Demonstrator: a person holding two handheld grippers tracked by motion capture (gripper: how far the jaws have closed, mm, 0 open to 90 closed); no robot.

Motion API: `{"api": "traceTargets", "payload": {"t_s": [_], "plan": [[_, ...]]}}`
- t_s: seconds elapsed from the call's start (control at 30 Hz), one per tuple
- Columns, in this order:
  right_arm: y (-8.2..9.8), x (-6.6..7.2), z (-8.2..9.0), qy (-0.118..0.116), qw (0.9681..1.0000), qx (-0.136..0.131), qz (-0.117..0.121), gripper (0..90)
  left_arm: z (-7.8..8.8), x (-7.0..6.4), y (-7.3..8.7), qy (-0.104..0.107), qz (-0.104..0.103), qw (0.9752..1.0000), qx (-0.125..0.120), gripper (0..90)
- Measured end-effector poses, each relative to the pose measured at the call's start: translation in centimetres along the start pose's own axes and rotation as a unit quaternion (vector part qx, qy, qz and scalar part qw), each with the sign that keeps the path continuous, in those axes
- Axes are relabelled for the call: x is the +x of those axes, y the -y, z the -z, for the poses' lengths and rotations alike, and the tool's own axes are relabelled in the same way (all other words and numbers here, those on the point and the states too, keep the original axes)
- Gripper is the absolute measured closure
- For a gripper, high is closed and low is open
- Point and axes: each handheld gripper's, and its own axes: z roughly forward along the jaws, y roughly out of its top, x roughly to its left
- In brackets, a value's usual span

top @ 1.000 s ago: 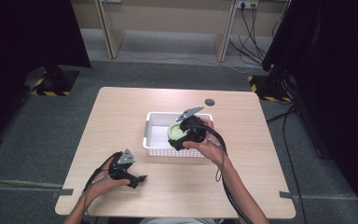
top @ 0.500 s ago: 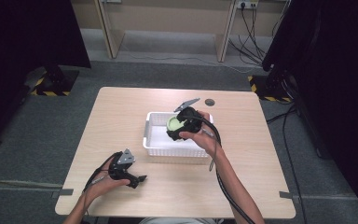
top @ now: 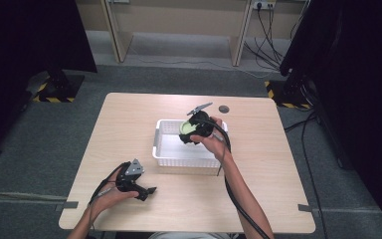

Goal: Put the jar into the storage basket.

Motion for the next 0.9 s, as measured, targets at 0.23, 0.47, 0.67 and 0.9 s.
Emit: {"api": "traceTargets", "payload": {"t_s": [0.23,0.47,0.67,0.9], "plan": [[0.2,-0.6,-1.7,0.007,0.9998,0.005,-0.016,10.6,0.0,0.0,0.0,0.000,0.001,1.0000,0.000,0.0],[0.4,-0.8,-3.1,0.018,0.9995,0.013,-0.023,10.7,0.0,0.0,0.0,0.000,0.001,1.0000,-0.001,0.0],[0.5,-0.8,-4.1,0.017,0.9994,0.015,-0.027,10.7,0.0,0.0,0.0,0.000,0.001,1.0000,-0.001,0.0],[0.7,-1.0,-5.1,0.025,0.9990,0.016,-0.035,10.6,0.0,0.0,0.0,0.000,0.000,1.0000,-0.001,0.0]]}}
